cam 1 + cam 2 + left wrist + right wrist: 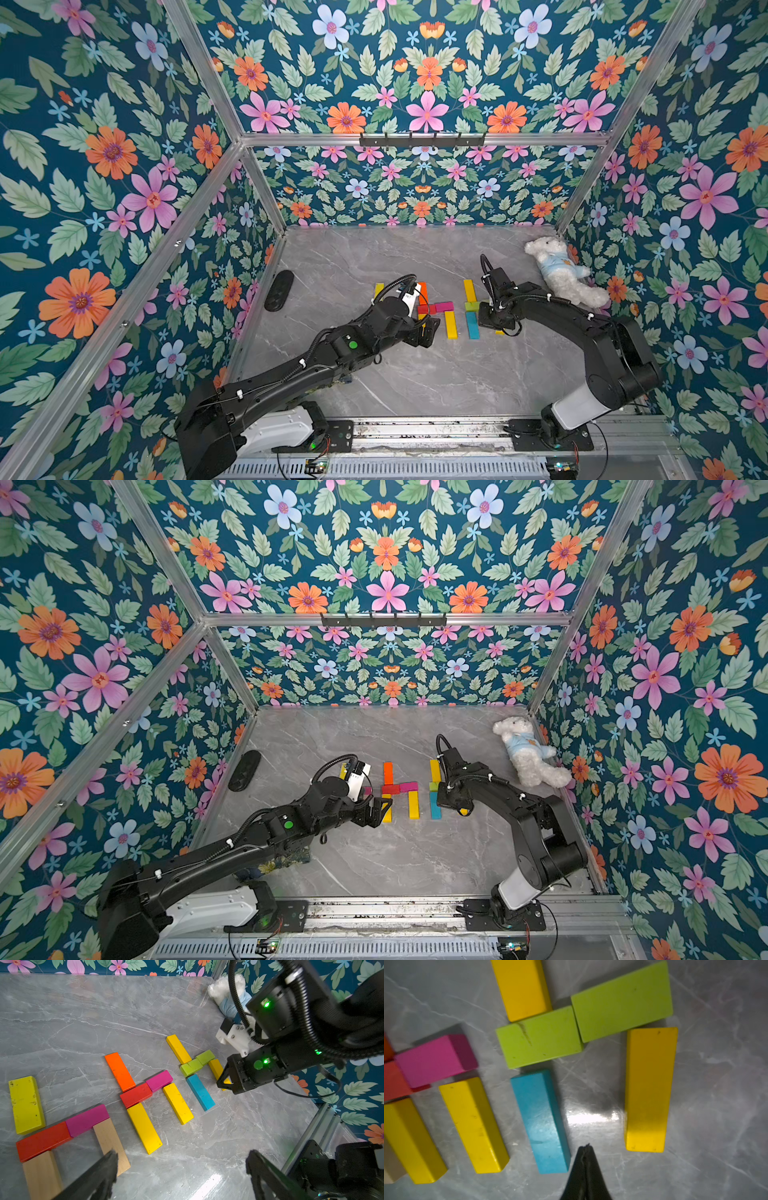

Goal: Assemble the letter h with building blocks
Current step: Adjust the building block at the center of the board.

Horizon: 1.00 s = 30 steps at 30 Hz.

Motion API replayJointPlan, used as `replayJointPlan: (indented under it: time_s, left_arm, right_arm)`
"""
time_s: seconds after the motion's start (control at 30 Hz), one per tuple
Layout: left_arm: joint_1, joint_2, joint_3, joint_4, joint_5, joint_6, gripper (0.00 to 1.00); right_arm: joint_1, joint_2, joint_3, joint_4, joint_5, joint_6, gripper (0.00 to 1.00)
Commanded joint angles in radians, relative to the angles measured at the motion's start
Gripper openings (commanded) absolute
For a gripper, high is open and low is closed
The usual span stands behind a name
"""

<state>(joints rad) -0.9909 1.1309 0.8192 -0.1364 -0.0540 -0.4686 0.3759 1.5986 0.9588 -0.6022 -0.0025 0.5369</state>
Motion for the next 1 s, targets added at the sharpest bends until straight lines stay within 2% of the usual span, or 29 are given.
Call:
replayJointPlan:
  time_s: [0.0, 0.47, 0.97]
  left_arm:
    - [0.001, -0.006, -0.003, 0.02, -0.004, -0.001, 0.99]
    - [0.001, -0.016, -0.008, 0.017, -0.006, 0.004, 0.99]
    - [0.001, -0.02, -0.013, 0.018, -0.009, 0.002, 0.99]
  right_arm:
    - [0.003, 0.023, -0.012, 0.001, 0.006, 0.028, 0.0]
    - [-0.006, 0.078, -0.011, -0.036, 0.113, 0.041, 0.0]
    - [-0.029, 0.067, -0.036, -0.028, 0.133, 0.038, 0.0]
